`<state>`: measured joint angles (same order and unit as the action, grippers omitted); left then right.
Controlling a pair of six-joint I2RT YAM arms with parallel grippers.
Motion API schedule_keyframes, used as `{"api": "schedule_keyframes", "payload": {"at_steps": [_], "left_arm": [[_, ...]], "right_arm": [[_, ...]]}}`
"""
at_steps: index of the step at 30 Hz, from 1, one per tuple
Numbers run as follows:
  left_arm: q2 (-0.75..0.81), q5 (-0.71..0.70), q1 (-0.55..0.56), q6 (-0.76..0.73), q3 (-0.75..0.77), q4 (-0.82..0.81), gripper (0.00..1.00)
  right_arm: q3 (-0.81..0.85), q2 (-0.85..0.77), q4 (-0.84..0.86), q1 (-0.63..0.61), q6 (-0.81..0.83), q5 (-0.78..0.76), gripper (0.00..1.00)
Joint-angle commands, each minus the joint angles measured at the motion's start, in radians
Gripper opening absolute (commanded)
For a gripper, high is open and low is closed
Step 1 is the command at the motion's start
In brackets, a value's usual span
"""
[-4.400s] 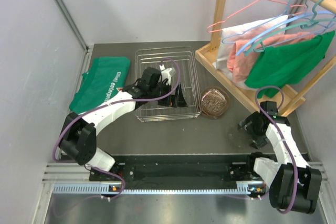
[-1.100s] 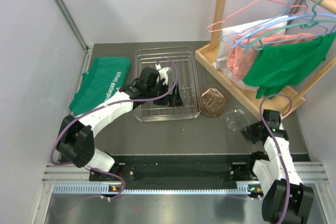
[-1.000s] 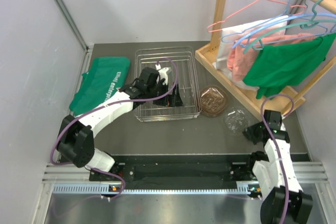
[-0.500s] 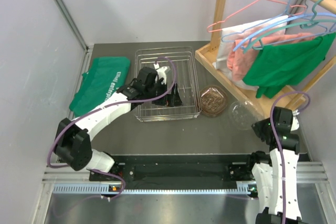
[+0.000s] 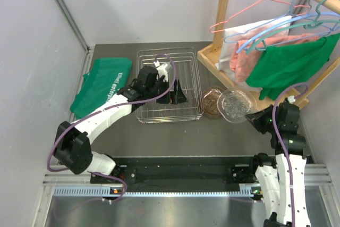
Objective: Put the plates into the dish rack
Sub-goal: Insert the plate into the dish rack.
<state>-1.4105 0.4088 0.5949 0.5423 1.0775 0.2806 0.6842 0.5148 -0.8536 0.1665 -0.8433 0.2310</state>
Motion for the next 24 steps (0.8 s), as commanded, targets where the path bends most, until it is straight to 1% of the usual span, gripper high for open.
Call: {"api": "schedule_keyframes", "payload": {"at_steps": [1,5,7,10,11,15,20,24], "left_arm": [[0.007,0.059,-0.004,0.079,-0.004,-0.152,0.99],[-0.015,0.113,-0.003,0.157,-0.010,-0.233,0.99],[-0.027,0.143,-0.001,0.185,-0.017,-0.273,0.99],[-0.036,0.153,0.002,0.203,-0.022,-0.326,0.99],[-0.039,0.154,0.003,0.202,-0.021,-0.325,0.99],[-0.044,0.134,0.009,0.186,-0.017,-0.293,0.99],[-0.039,0.116,0.013,0.185,-0.045,-0.285,0.99],[-0.027,0.102,0.013,0.179,-0.059,-0.241,0.99]], "right_arm": [[0.044,0.037,0.128,-0.096,0.038,0.102,0.00],[0.041,0.103,0.195,-0.162,0.042,0.117,0.00],[0.055,0.138,0.217,-0.243,0.052,0.117,0.00],[0.075,0.217,0.264,-0.312,0.056,0.099,0.00],[0.081,0.232,0.284,-0.349,0.056,0.088,0.00],[0.092,0.316,0.365,-0.400,0.056,0.117,0.00],[0.129,0.389,0.415,-0.458,0.062,0.119,0.00],[0.135,0.435,0.447,-0.501,0.061,0.122,0.00]]}}
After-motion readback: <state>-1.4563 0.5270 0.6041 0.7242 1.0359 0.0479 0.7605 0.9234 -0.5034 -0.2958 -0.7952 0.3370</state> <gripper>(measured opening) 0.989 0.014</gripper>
